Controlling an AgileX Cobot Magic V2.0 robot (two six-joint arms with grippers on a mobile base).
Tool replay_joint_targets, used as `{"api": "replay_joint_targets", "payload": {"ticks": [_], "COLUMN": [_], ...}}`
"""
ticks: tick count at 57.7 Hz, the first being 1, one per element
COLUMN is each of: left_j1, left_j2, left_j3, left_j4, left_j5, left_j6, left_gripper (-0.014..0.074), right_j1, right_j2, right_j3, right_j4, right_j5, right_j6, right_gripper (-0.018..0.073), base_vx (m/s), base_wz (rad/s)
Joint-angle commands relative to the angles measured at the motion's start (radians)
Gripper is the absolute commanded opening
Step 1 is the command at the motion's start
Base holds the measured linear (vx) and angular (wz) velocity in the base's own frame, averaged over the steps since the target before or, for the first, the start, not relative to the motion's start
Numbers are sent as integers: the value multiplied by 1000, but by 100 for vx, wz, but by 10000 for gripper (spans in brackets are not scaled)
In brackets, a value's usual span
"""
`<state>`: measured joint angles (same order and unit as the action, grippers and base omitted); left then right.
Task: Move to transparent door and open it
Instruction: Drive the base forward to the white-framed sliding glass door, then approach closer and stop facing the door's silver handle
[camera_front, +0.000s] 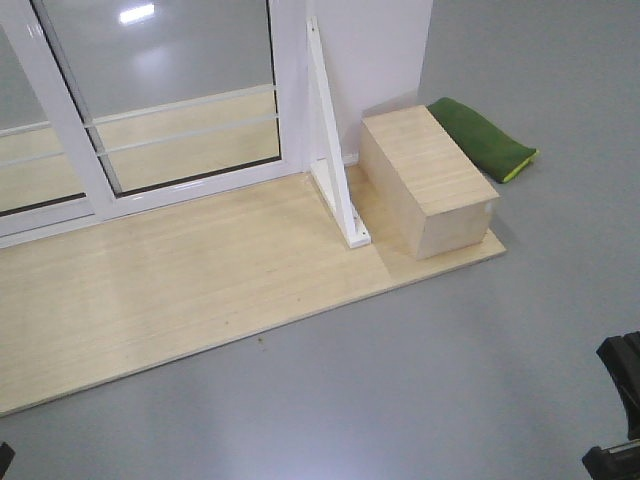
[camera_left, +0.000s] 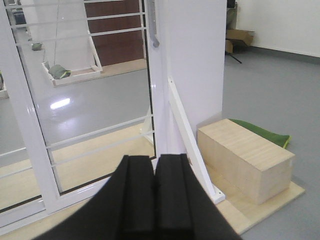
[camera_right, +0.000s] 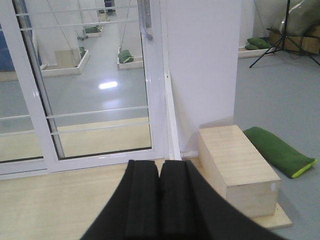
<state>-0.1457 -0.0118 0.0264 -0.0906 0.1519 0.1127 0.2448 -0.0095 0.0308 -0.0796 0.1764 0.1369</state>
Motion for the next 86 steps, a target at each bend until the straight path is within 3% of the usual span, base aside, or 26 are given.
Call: {"api": "replay_joint_targets", "payload": {"ticks": [1, 49, 86], "left_j1": [-4, -4, -4], "left_j2": [-12, -12, -12], "left_j3": [31, 31, 31], "left_j4": [-6, -6, -6], "left_j5": [-84, -84, -84], "left_j6": [-5, -5, -5], "left_gripper": [-6, -6, -6], "right_j1": [-6, -6, -6], "right_j2": [-14, -14, -14], "right_j3": [13, 13, 13], "right_j4": [-4, -4, -4], "right_j5": [-83, -83, -83], "right_j6": [-10, -10, -10], "right_gripper": [0, 0, 0], "base_vx": [51, 51, 33], "base_wz": [19, 31, 4]}}
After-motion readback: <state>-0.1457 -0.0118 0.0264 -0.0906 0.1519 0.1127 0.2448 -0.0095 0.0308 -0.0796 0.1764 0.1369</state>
